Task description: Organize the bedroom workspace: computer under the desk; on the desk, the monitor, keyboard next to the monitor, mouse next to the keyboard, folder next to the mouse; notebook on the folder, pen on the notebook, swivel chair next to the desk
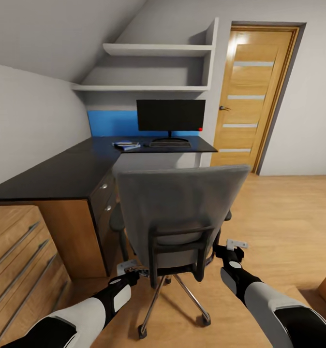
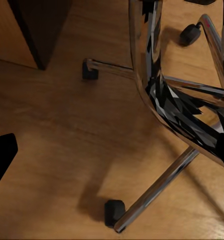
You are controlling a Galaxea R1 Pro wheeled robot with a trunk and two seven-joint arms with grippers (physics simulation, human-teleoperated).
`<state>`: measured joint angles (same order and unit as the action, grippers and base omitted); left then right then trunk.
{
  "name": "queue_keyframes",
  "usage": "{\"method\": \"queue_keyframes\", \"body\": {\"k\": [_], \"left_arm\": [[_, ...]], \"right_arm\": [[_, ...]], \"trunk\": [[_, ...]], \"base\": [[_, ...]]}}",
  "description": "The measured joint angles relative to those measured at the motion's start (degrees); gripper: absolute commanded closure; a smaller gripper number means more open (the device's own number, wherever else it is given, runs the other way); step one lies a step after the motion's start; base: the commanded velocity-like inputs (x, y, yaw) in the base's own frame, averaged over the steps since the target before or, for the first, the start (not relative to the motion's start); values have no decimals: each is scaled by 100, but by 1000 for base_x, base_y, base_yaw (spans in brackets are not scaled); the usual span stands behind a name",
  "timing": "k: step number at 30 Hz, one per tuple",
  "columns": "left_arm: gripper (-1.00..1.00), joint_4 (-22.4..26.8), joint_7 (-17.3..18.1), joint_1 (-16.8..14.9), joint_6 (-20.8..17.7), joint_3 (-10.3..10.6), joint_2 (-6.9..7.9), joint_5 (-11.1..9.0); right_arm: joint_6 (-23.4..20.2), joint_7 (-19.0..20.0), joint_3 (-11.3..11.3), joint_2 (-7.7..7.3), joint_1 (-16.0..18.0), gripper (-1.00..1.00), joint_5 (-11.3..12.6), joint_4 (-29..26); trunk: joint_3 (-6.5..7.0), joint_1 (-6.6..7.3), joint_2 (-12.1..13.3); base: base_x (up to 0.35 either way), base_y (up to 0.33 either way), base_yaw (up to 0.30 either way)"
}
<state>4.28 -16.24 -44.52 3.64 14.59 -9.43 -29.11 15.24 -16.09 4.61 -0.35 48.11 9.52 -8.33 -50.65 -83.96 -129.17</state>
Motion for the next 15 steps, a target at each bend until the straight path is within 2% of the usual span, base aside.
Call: {"method": "queue_keyframes", "body": {"k": [11,15], "left_arm": [[-100,-1,-1,-1,3,-3,-1,-4],[-100,2,1,0,3,-28,2,14]], "right_arm": [[1,3,-3,0,0,-100,4,1],[0,6,6,0,1,-100,-1,0]], "trunk": [[0,0,0],[0,0,0]], "base": [[327,-1,0],[327,-76,0]]}}
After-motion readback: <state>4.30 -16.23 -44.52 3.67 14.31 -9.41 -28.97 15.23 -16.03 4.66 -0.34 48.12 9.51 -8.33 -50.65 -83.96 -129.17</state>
